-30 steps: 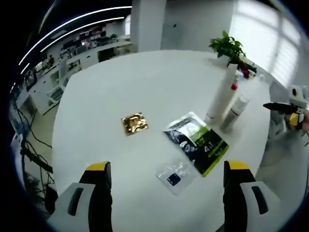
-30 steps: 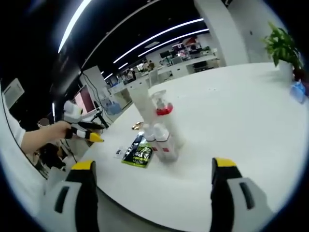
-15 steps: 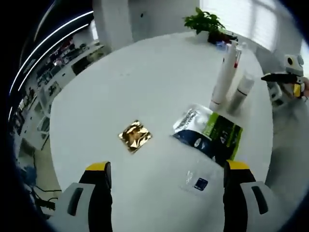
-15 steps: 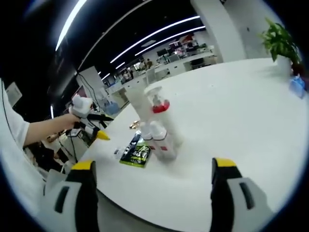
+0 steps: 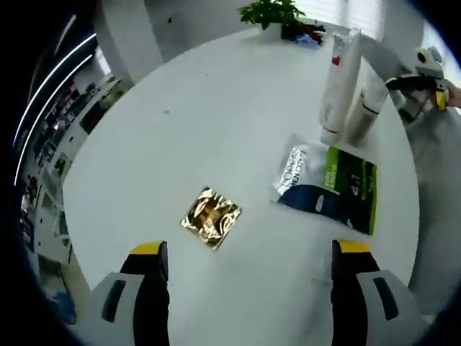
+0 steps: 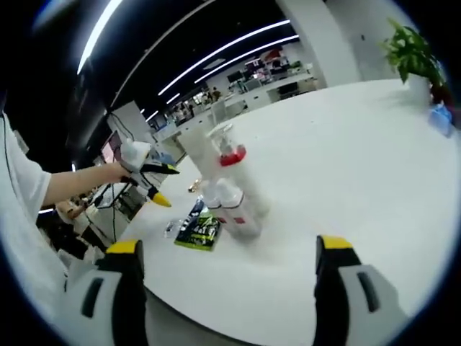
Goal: Arrange the skincare products in the storage area until every visible bottle or jar stands upright without overlapping.
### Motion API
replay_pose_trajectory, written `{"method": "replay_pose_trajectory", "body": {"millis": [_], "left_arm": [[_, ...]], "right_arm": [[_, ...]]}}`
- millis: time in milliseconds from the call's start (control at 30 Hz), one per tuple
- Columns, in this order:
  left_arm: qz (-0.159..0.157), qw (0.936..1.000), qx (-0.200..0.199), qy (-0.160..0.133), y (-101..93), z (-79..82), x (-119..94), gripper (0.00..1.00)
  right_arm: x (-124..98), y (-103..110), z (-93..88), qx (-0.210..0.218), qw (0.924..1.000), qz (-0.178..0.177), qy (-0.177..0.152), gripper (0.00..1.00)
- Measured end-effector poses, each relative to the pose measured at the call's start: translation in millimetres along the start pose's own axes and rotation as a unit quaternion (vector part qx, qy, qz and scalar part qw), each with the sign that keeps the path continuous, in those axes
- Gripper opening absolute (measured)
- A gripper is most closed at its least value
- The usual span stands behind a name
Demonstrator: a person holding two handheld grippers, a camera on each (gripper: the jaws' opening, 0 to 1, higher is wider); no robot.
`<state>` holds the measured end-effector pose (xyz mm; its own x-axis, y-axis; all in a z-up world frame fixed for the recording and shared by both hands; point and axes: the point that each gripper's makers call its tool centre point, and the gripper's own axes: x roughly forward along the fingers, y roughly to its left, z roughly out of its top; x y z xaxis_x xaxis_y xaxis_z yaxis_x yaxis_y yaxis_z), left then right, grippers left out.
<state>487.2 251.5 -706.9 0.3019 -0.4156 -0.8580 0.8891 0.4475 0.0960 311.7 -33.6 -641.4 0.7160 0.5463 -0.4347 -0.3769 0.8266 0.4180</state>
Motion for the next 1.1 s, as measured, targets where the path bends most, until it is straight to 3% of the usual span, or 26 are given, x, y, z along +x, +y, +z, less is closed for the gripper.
{"method": "replay_pose_trajectory", "body": {"millis": [167,467,700,867,1000,1100], "left_arm": [[-0.012,0.9992,0.036,0.014,9.5,2.8,12,0.88],[-0.042,0.9965,0.063,0.035,24.8,7.3,31,0.85],[-0.059,0.9928,0.096,0.042,32.2,13.1,45,0.69],[-0.072,0.9896,0.114,0.051,29.5,17.5,51,0.68],[-0.088,0.9845,0.139,0.062,26.8,17.6,57,0.58],[-0.096,0.9827,0.146,0.062,24.7,19.2,61,0.56]], "right_arm": [[1,-1,3.3,0.008,1.0,0.001,-0.004,0.99],[4,-4,-1.5,0.015,0.9999,-0.003,0.003,0.99],[6,-8,-2.0,0.022,0.9997,-0.009,0.002,0.99],[6,-9,-1.4,0.025,0.9996,-0.011,0.001,0.99],[7,-12,-2.0,0.028,0.9995,-0.014,0.001,0.99],[7,-13,-3.5,0.031,0.9994,-0.016,0.001,0.99]]}}
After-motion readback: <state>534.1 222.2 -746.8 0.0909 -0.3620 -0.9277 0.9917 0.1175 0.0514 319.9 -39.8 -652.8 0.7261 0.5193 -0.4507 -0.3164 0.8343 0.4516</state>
